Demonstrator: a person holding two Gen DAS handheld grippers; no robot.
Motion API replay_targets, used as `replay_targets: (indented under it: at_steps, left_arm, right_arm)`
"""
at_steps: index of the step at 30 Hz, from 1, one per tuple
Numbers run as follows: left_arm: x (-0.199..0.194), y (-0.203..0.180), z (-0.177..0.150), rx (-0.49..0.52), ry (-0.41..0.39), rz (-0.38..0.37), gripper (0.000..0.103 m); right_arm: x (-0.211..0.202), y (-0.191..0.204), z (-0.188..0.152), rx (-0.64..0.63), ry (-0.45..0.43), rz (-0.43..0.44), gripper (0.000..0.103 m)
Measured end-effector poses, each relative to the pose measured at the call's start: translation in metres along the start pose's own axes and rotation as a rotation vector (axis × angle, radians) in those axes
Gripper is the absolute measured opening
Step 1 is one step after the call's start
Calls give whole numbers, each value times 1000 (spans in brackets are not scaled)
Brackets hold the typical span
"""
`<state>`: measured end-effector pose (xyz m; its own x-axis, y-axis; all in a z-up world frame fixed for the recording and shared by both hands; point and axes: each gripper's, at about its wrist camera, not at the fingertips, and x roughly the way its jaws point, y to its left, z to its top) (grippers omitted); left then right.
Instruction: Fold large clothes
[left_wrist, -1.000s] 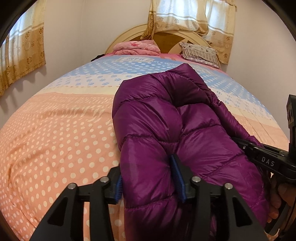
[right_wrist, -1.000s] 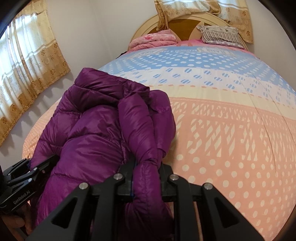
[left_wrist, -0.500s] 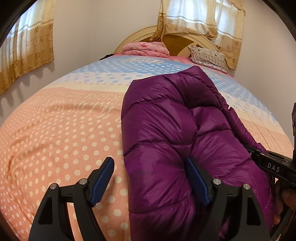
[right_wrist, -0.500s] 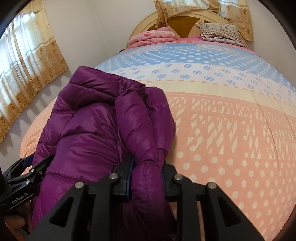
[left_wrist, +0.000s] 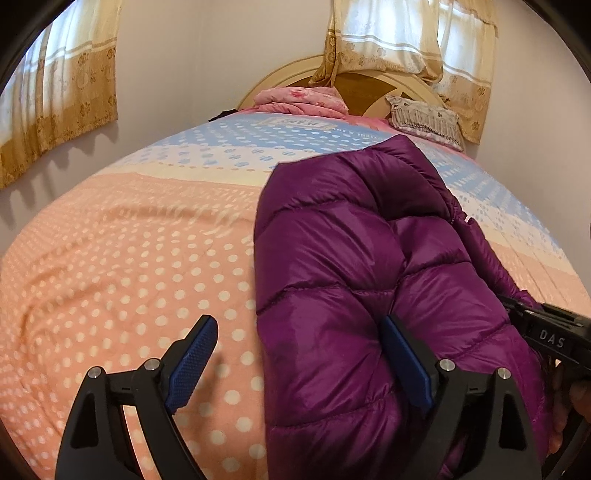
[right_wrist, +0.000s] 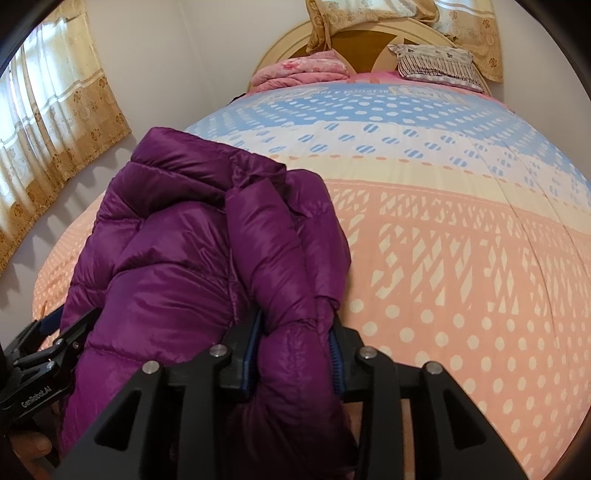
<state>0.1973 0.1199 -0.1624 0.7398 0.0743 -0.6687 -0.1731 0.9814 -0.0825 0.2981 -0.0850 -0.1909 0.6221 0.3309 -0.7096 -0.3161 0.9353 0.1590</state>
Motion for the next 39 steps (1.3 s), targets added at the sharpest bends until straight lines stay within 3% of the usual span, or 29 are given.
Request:
replay_targets:
  at_steps: [2,5,6,13,17,23,39]
  left_arm:
    - [-11,0,5,-2,2,21,90]
    - [-40,4,11,-6,-26,19,90]
    - [-57,5,15,-2,-52,14,90]
    - [-166,11,25,17,-202,37,90]
    - [-201,8,22,18,-268,24,90]
    - [-203,2,21,31,-272,15,90]
    - [-201,9,15,17,-266,20,90]
  right_arm:
    - [-8,-1,3,19,-6,-3,43]
    - [-38,-2,5,43,-65,14,65]
    - [-51,1,6,29,-87,7,67]
    - [-161,31,-6,-88,-195,-45,67]
    - [-205,41,-16,-96,-296,-71,71]
    - [-219,43,-13,-88,-337,-59,72]
    - [-214,40,-18,-77,-322,-37,72]
